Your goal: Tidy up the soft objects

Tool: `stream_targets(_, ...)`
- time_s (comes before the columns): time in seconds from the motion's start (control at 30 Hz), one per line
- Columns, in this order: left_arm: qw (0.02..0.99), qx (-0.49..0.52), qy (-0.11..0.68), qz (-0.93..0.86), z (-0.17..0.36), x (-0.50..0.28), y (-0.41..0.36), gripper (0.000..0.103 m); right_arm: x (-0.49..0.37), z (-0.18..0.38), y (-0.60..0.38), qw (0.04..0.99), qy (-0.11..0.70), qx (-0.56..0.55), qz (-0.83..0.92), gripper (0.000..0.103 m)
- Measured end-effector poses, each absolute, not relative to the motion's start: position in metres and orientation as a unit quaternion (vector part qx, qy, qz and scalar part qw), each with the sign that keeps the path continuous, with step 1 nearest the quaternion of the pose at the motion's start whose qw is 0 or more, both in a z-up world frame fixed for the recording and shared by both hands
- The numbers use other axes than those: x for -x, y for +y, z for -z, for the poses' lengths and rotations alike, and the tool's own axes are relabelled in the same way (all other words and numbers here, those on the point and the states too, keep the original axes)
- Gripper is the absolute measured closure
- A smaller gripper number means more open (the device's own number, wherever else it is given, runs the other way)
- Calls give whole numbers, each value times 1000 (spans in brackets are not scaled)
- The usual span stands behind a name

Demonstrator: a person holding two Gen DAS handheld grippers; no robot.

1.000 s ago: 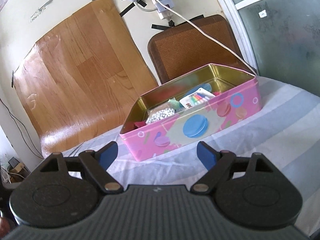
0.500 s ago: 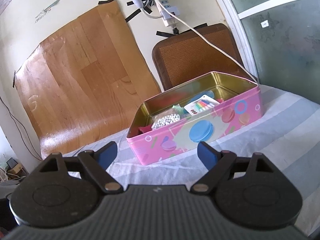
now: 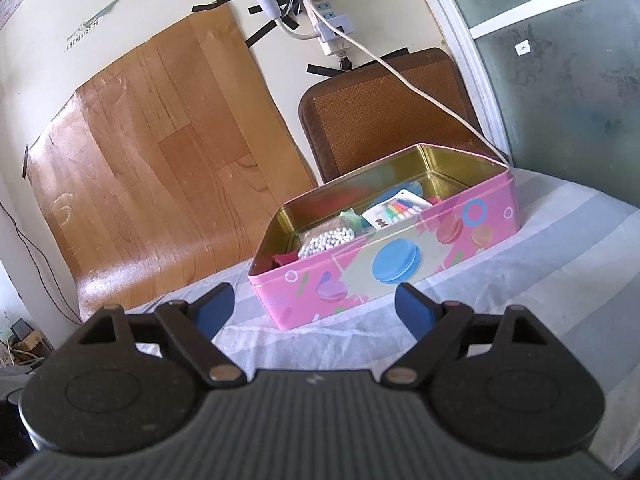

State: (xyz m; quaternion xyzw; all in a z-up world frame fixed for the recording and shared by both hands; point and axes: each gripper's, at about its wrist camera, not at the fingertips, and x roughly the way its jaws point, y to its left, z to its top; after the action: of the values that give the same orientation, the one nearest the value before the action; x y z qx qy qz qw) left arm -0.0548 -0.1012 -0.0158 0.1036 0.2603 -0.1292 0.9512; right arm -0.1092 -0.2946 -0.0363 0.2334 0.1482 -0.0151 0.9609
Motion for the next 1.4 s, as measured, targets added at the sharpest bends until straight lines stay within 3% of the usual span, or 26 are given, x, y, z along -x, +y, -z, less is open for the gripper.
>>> stream_targets(1.4,918,-155,326,165,44,55,-123,0,107,48,-290,954,171,-245,25,13)
